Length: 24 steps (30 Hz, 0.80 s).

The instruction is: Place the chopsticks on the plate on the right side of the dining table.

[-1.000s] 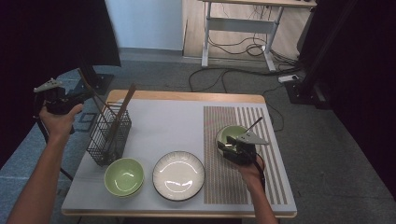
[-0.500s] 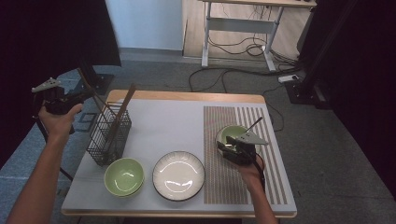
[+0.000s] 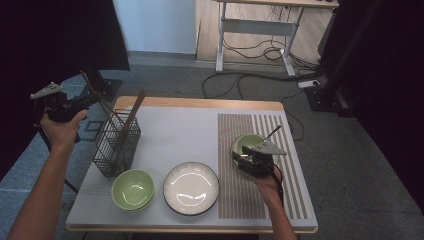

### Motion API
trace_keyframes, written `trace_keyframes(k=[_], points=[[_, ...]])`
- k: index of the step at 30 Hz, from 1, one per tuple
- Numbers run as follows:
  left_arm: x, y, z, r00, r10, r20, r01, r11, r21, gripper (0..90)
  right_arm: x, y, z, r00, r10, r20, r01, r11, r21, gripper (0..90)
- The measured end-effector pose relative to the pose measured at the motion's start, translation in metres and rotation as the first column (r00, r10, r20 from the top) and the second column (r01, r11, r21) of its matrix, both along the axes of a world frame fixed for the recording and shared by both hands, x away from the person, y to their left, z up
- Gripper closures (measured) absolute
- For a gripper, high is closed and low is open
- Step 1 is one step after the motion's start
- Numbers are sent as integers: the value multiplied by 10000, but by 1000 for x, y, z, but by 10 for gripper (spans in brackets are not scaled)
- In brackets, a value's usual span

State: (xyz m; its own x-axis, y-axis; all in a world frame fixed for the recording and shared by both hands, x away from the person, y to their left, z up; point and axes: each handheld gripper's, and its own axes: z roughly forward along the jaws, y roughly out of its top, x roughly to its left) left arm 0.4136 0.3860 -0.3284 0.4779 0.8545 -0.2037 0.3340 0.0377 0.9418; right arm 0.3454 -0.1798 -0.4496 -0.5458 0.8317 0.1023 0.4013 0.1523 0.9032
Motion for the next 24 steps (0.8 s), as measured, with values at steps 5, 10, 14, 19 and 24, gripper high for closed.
trace_keyframes(k=[5, 10, 14, 19, 24], points=[[0, -5, 1, 10000, -51, 23, 51, 10000, -57, 845, -1, -2, 0, 10000, -50, -1, 50, 10000, 58, 517], [2, -12, 2, 9999, -160, 28, 160, 9999, 58, 845, -1, -2, 1, 10000, -47, 18, 47, 10000, 54, 517], [3, -15, 5, 9997, -200, 106, 199, 9998, 70, 845, 0, -3, 1, 10000, -86, 18, 86, 9999, 72, 517], [1, -19, 10, 9994, -200, 286, 198, 9998, 62, 845, -1, -3, 1, 10000, -81, 23, 81, 10000, 22, 517], [-2, -19, 14, 9987, -279, 422, 281, 9996, -32, 845, -1, -3, 2, 10000, -50, 40, 50, 10000, 18, 517]])
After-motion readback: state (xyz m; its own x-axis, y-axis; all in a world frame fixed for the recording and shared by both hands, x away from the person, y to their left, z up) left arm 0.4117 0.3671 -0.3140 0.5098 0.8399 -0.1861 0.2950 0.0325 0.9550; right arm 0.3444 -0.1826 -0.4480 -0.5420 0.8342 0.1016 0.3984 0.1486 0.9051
